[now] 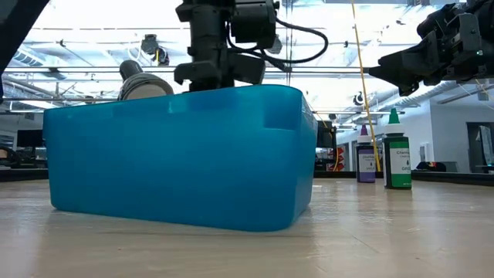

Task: Pick & Place food coloring
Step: Put the small green coloring bottle into the blue bin, then put the small purple coloring bottle into the blue bin

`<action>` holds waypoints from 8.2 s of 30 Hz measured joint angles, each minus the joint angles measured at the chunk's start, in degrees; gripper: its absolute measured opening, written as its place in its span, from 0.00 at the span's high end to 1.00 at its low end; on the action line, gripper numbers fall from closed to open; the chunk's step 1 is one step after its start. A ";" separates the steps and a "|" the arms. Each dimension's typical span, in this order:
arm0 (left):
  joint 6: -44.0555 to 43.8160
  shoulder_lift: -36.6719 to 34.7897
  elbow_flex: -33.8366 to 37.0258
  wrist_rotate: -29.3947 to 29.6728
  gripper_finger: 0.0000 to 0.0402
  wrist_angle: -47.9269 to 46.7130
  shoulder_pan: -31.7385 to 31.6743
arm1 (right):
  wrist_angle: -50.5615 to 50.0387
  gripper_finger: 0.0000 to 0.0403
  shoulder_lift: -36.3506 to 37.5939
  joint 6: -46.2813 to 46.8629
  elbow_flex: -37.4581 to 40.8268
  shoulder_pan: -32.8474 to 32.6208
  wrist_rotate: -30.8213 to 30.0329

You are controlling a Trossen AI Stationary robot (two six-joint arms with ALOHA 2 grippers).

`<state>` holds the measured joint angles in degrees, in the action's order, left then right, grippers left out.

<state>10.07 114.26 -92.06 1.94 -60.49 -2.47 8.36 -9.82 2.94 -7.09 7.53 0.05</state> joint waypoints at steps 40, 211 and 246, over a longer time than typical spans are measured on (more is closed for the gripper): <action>1.46 -0.20 17.39 -2.65 0.33 22.93 -2.55 | -0.02 0.60 0.00 0.00 0.00 -0.01 0.00; -1.30 -1.95 15.57 3.47 0.34 23.83 -7.95 | 0.02 0.60 -0.87 0.00 0.02 0.00 -0.01; 2.10 0.85 15.57 -0.40 0.84 24.86 -7.90 | 0.00 0.60 -0.87 0.00 0.02 -0.02 0.00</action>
<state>12.16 115.11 -76.49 1.54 -35.62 -10.37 8.36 -10.70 2.94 -7.07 7.51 0.05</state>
